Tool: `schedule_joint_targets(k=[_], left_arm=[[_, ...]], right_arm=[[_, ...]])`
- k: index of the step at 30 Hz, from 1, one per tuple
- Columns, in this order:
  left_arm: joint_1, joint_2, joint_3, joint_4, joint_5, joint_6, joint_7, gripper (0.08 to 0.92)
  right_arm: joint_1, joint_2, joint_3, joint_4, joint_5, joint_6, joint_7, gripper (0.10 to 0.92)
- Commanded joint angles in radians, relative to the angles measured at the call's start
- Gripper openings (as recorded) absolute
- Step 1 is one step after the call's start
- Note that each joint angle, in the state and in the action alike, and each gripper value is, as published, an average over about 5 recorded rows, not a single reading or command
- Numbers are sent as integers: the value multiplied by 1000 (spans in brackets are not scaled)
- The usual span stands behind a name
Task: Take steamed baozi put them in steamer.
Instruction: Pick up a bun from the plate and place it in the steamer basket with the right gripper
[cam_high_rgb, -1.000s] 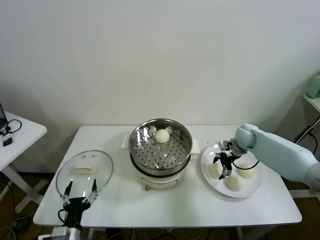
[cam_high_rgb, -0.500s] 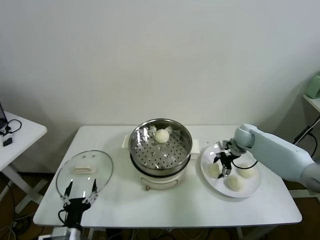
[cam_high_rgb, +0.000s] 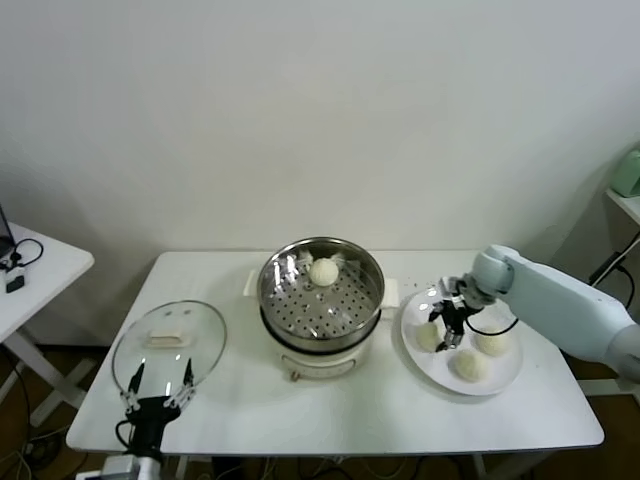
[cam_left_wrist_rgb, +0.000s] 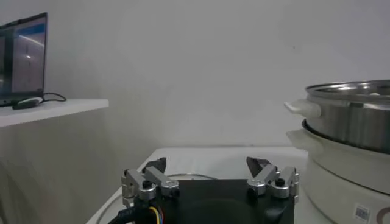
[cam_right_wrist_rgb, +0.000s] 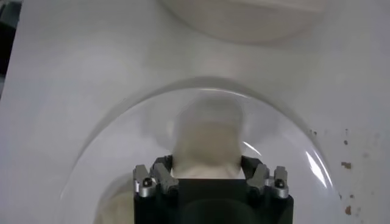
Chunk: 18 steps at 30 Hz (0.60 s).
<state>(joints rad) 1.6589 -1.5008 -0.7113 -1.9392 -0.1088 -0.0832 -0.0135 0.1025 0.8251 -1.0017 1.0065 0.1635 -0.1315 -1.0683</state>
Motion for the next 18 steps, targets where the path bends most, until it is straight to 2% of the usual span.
schedule_joint_targets(k=[1,11,18], left_arm=[[1,0,1,-5,-2,-1,0,823],[4,-8,16,-23,5,3,3,823],[12,-12,38,-36,10,4,5,823]], right_arm=[[234,-39,-130,69,206,-34,4,726],[682,8,-470,113,541,-64,-9,724],[764,146,-564,171,717,-98,15,728]])
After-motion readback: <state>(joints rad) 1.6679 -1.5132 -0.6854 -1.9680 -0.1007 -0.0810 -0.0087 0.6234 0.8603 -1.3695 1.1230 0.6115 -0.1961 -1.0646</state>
